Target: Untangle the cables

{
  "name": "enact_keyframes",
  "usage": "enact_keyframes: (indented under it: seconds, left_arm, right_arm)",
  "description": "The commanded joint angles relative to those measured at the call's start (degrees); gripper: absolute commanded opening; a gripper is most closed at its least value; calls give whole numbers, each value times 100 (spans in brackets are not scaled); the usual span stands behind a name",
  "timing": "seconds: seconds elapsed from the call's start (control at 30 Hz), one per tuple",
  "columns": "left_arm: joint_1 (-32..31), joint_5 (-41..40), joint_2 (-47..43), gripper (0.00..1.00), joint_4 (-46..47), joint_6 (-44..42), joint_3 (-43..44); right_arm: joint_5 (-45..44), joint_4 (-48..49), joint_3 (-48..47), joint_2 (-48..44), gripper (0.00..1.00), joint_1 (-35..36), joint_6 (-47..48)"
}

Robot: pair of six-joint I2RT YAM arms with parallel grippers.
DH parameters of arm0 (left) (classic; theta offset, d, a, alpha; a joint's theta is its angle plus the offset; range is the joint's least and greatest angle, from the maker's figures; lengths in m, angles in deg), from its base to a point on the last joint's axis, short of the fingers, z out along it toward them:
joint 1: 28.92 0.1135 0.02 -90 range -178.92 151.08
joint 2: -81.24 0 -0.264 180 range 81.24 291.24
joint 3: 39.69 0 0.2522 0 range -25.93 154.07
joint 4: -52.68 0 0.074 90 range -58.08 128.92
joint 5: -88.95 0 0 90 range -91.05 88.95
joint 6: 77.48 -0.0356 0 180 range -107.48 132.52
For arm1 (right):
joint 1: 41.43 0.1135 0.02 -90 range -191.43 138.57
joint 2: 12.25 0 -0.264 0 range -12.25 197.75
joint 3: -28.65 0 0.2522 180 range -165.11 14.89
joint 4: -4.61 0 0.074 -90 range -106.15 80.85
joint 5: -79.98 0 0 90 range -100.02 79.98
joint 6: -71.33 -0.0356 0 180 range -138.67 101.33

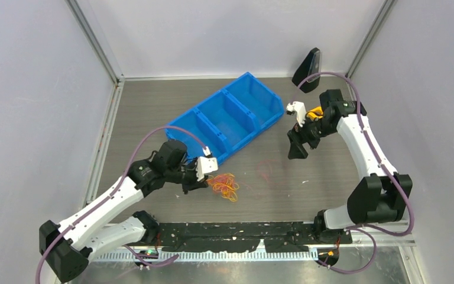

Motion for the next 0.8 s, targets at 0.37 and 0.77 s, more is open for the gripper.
enact_keyframes:
  seconds: [0.37,0.77]
  left_arm:
    - [268,133,238,0,895,976,-168]
    - [562,170,164,0,918,1141,-151]
  right_arm:
    - [875,2265,1171,-286,88,2998,-2346]
    - [152,3867,1519,1064,76,3465,-3610]
